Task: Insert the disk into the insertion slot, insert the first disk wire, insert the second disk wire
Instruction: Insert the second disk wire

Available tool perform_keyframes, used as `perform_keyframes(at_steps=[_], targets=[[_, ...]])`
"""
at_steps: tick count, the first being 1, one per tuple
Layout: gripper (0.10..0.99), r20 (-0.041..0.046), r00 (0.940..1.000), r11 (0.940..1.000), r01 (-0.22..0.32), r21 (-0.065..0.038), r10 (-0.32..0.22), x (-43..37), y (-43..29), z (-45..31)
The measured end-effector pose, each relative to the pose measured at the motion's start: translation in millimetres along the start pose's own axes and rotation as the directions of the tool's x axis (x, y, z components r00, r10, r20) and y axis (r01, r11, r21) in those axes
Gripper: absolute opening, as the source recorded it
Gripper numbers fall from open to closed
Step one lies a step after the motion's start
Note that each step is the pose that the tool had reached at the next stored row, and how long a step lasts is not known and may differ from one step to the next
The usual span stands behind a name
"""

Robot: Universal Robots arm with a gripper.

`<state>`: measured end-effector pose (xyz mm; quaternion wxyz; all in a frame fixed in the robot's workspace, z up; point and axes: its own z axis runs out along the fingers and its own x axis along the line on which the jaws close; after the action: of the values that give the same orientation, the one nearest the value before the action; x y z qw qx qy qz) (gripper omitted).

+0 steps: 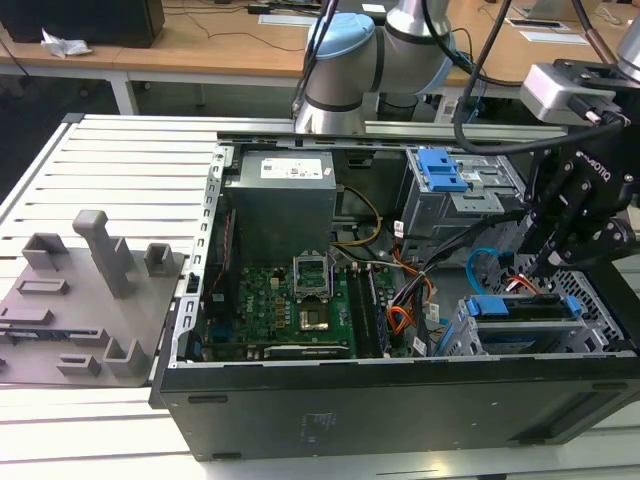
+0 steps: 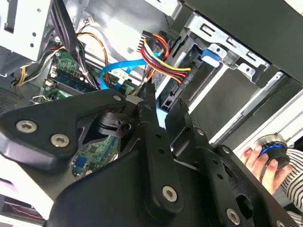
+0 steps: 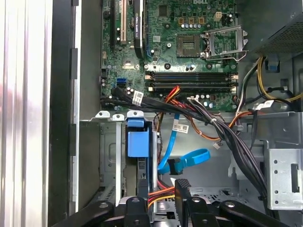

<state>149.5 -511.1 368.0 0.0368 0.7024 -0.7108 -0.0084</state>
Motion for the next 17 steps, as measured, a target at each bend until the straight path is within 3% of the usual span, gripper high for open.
perform_keyframes(at_steps=[3, 6, 13, 17], targets=[[0.361, -0.0001, 1.0, 1.0, 0.002, 0.0, -0.002, -1.9, 3.1, 0.6], [0.361, -0.0004, 1.0, 1.0, 0.008, 0.0, -0.008, -3.8, 12.6, 1.8], [0.361, -0.0034, 0.9987, 0.9987, 0.052, 0.002, -0.052, -7.4, 16.3, 4.6], [0.361, -0.0135, 0.9975, 0.9976, 0.069, 0.002, -0.069, -8.4, 25.0, 8.8]])
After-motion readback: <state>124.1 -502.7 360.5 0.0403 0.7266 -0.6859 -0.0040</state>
